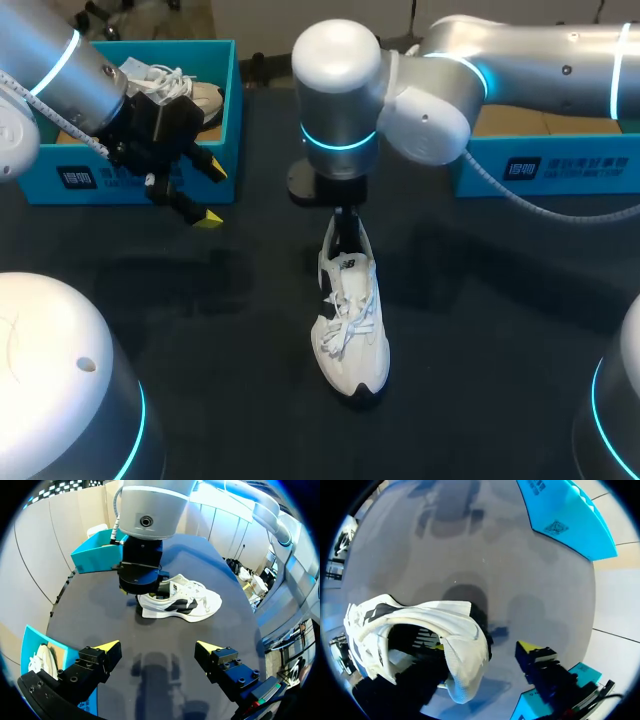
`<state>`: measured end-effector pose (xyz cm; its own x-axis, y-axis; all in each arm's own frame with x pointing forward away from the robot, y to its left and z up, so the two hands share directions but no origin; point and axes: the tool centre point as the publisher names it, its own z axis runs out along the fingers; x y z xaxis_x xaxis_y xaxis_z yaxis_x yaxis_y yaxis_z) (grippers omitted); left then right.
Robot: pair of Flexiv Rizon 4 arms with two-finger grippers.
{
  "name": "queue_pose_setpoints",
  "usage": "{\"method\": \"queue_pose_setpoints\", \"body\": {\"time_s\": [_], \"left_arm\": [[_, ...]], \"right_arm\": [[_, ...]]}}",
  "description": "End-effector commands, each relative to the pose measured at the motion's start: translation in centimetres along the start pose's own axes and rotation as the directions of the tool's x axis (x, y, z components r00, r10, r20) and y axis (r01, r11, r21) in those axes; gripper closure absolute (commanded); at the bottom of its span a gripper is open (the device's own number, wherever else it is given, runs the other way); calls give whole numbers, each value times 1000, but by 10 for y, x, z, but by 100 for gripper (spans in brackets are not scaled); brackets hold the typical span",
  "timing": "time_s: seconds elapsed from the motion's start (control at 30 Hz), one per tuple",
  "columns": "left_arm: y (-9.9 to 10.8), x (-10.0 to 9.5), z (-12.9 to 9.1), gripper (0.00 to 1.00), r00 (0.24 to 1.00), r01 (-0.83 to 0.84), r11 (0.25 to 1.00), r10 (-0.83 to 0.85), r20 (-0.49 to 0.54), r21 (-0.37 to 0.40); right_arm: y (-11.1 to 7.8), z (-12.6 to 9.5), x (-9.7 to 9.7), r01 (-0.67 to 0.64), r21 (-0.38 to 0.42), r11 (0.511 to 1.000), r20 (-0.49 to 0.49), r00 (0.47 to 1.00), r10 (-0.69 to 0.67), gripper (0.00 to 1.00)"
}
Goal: Take the shoe out of the shoebox, open the shoe tongue, remove and reinsert the insole, then place the shoe into the shoebox
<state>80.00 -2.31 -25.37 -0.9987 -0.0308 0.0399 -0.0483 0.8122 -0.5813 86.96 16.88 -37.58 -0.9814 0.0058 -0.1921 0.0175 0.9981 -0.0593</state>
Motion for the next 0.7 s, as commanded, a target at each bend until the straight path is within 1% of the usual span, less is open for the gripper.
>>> {"method": "queue_pose_setpoints", "body": {"time_s": [0.03, 0.1, 0.27, 0.37, 0.4, 0.47, 0.53, 0.6, 0.7], "left_arm": [[0, 1, 0, 0, 1000, 0, 1000, 0, 1, -3], [0, 1, 0, 0, 1000, 0, 1000, 0, 1, -3], [0, 1, 0, 0, 1000, 0, 1000, 0, 1, -3], [0, 1, 0, 0, 1000, 0, 1000, 0, 1, -3], [0, 1, 0, 0, 1000, 0, 1000, 0, 1, -3], [0, 1, 0, 0, 1000, 0, 1000, 0, 1, -3], [0, 1, 0, 0, 1000, 0, 1000, 0, 1, -3], [0, 1, 0, 0, 1000, 0, 1000, 0, 1, -3], [0, 1, 0, 0, 1000, 0, 1000, 0, 1, -3]], "right_arm": [[-2, 0, -1, 3, -2, 1000, -7, 1000, -3, 52], [-1, 1, -1, 9, -1, 1000, -12, 1000, -9, 56], [6, 7, 6, 12, 5, 1000, -26, 1000, -12, 55], [6, 11, 9, 7, 15, 1000, -35, 999, -7, 61], [5, 11, 10, 3, 21, 1000, -34, 999, -2, 64], [5, 11, 10, -4, 23, 1000, -33, 999, 4, 73], [5, 11, 10, -5, 29, 1000, -31, 1000, 6, 76], [3, 11, 11, -14, 41, 999, -27, 1000, 15, 100], [0, 8, 10, -28, 47, 998, -22, 999, 29, 100]]}}
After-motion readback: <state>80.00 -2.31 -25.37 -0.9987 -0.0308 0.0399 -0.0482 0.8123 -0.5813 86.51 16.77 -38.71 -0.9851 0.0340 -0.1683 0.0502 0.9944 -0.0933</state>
